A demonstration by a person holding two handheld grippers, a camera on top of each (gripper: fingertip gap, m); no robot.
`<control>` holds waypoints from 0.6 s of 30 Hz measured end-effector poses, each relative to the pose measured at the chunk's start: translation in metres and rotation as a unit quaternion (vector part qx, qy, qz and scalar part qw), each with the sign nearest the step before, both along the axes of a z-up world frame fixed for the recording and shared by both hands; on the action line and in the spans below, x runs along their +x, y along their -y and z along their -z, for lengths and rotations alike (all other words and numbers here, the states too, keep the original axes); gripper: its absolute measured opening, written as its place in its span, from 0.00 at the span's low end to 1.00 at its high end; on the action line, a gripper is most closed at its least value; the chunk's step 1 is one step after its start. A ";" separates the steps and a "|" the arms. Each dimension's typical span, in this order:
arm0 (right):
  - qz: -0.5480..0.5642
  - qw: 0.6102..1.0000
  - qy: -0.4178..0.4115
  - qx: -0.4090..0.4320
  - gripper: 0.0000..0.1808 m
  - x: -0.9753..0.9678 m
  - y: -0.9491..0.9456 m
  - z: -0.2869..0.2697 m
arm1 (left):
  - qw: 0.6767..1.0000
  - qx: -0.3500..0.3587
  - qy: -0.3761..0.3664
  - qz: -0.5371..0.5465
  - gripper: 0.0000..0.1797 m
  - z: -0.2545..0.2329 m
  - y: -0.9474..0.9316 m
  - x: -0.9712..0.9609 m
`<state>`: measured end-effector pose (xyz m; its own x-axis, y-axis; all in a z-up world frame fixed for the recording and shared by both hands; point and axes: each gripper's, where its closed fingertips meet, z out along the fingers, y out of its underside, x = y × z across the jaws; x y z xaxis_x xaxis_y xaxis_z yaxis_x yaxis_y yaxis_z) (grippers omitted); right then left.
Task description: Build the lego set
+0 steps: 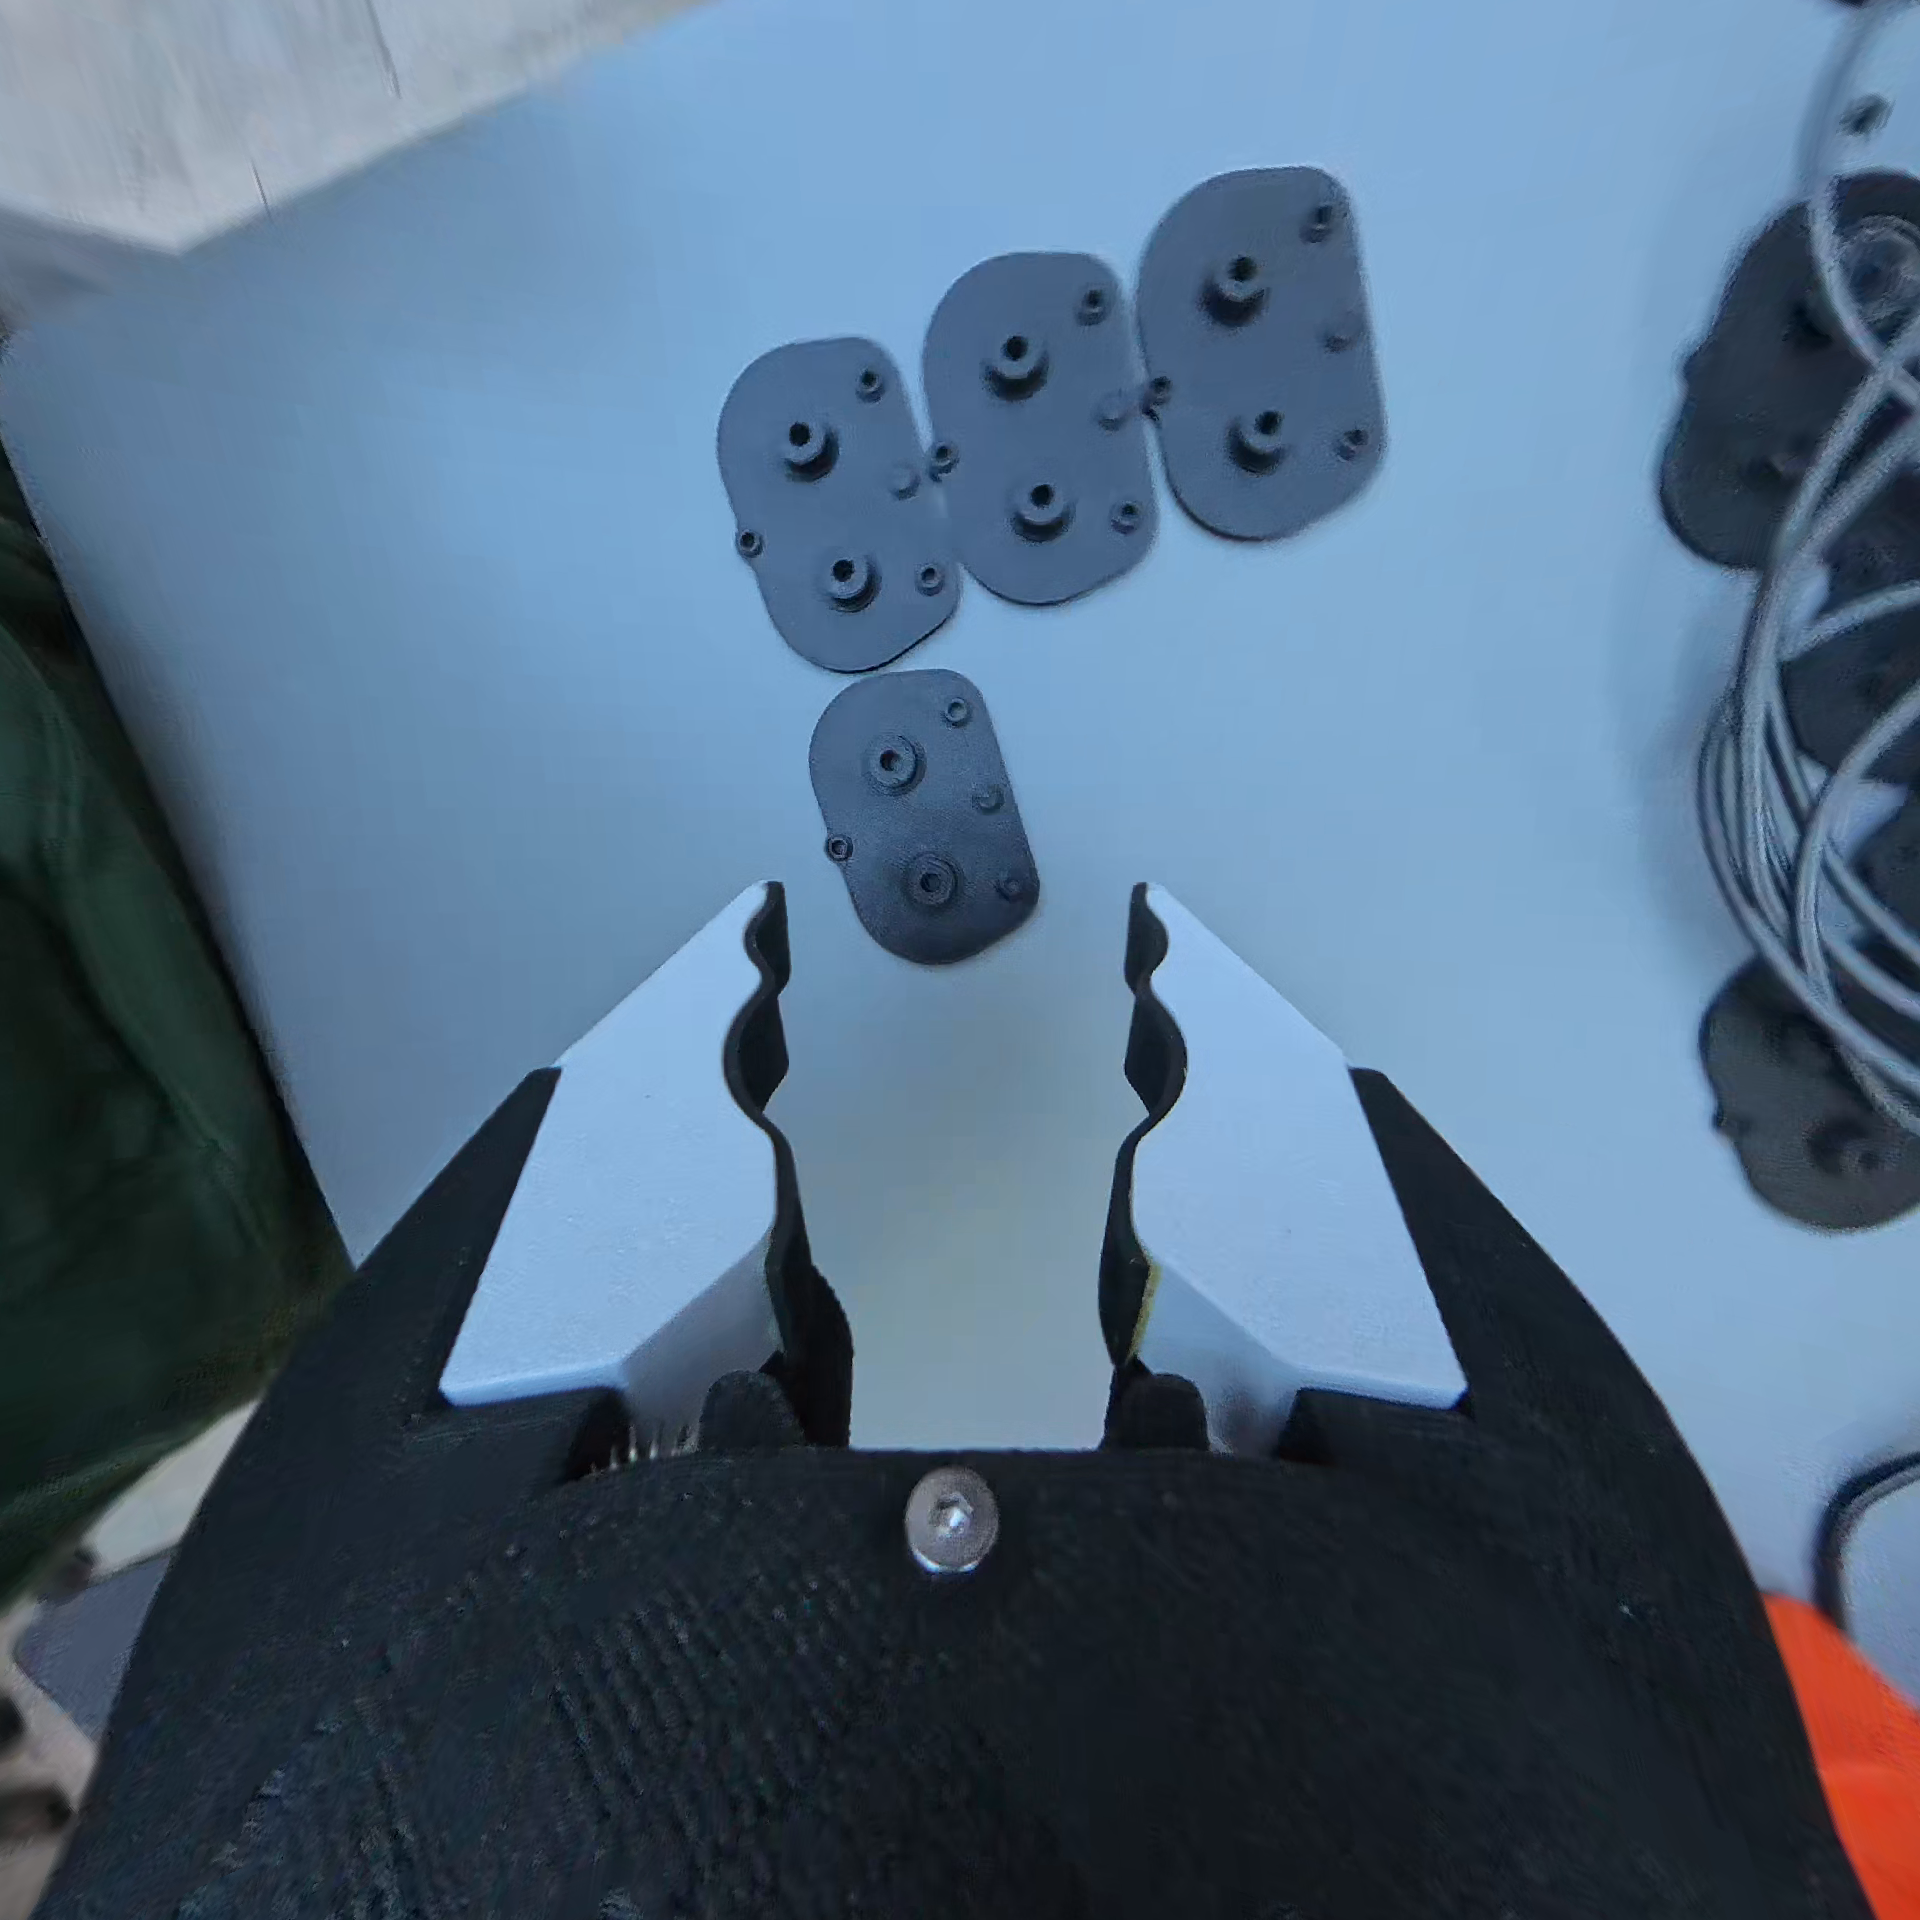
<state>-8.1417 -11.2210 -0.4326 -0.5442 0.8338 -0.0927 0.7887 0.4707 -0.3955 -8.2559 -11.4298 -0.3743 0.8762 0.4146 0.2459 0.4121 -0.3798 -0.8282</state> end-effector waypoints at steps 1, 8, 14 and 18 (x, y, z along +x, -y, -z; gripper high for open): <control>0.028 0.999 -0.011 -0.015 0.36 0.002 -0.004 -0.003 | 1.000 0.000 0.004 0.005 0.00 0.002 -0.004 -0.002; 0.201 0.961 -0.092 -0.168 0.33 -0.002 -0.003 -0.017 | 0.992 -0.013 -0.042 0.118 0.00 0.017 -0.079 -0.037; 0.301 0.917 -0.139 -0.224 0.31 -0.012 0.011 -0.026 | 0.958 -0.080 -0.161 0.224 0.00 0.042 -0.182 -0.104; 0.342 0.902 -0.148 -0.219 0.30 -0.010 0.016 -0.027 | 0.936 -0.125 -0.138 0.299 0.37 0.071 -0.229 -0.130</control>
